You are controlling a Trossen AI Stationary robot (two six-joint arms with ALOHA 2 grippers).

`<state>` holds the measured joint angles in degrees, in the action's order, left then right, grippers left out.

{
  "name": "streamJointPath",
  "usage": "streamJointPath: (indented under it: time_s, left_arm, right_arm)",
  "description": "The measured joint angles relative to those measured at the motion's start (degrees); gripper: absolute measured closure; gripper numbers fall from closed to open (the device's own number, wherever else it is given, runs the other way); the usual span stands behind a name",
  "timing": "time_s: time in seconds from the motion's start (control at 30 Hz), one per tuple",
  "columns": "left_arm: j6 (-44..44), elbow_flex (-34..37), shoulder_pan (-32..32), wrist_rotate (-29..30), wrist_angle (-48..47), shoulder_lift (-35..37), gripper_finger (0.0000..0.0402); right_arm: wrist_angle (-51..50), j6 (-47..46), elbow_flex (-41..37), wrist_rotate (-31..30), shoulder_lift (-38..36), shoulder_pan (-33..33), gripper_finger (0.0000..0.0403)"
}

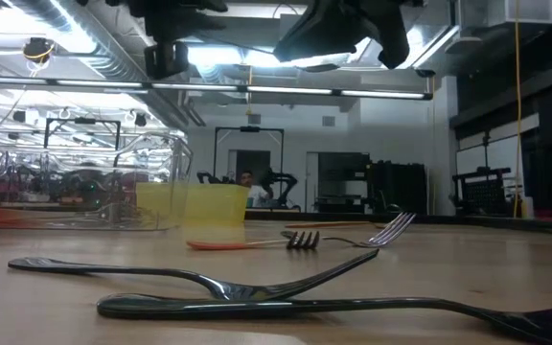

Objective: Sort silverware by color (type)
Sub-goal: Put the black fork into the orange bin

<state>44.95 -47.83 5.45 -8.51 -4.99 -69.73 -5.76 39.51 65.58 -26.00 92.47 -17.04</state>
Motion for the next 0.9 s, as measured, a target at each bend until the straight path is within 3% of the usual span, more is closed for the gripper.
streamJointPath:
  time_s: [0.9]
  left_arm:
    - [1.57, 0.0, 0.0, -0.67, -0.07, -0.47, 0.0342]
  right_arm:
    - [3.15, 0.02, 0.0, -1.9, -0.02, -0.04, 0.0403]
